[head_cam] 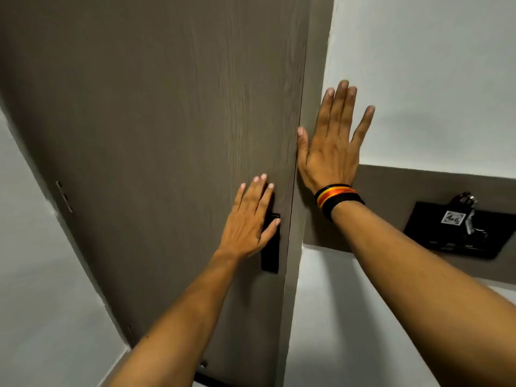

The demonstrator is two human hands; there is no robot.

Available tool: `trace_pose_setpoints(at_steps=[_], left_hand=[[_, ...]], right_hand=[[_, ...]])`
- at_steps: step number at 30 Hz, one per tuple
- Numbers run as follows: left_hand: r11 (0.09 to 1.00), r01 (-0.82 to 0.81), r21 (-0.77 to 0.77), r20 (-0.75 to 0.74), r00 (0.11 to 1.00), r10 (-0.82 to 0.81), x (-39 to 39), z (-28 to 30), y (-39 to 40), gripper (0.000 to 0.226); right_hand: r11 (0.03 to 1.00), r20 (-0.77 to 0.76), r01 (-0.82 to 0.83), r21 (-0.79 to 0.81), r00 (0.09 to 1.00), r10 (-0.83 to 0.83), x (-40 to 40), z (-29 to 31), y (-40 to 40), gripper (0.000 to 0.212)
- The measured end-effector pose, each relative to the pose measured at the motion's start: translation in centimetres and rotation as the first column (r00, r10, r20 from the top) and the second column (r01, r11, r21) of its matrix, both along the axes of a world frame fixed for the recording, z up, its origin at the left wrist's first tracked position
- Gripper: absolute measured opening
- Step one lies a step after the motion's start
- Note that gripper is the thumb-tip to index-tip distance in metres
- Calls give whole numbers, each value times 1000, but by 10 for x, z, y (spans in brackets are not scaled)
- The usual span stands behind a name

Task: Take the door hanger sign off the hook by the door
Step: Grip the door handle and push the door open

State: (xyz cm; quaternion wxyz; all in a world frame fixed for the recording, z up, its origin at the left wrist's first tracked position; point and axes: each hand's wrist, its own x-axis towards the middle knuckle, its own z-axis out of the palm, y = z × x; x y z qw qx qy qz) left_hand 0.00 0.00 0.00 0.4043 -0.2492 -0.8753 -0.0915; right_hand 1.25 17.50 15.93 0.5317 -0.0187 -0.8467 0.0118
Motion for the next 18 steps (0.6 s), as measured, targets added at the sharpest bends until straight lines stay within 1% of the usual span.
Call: trace_pose_setpoints(at_steps=[2,5,7,9,10,13,15,18], left_hand=[[998,-21,62,45,999,18,-3,-31,-12,71],[984,-148,94,69,987,142,-3,-92,-23,69],[972,-207,108,121,973,194,-8,-103,-20,71],[953,-257,158,132,962,238,-13,-98,-15,70],[942,-284,178,165,953,256,-15,-95,-13,72],[903,-332,272,313,918,244,-23,-98,-5,81],[844,-369,389,411,889,200,-23,-105,2,81],[735,-452,506,571,814,108,-21,-115,18,87]], right_hand=[[999,-16,37,-16,999,-37,-3,2,-4,74],[998,-46,62,0,997,-62,-9,1,-5,75],[997,-57,77,3,995,-76,-12,-2,-7,76],[996,-84,86,0,993,-86,-16,-3,-6,76],[995,-87,95,-2,992,-95,-16,-3,-7,76],[993,-110,117,-4,987,-117,-17,-4,-9,76],[994,-117,113,-4,987,-113,-17,-4,-9,75],[993,-125,120,0,985,-120,-18,-5,-7,75]])
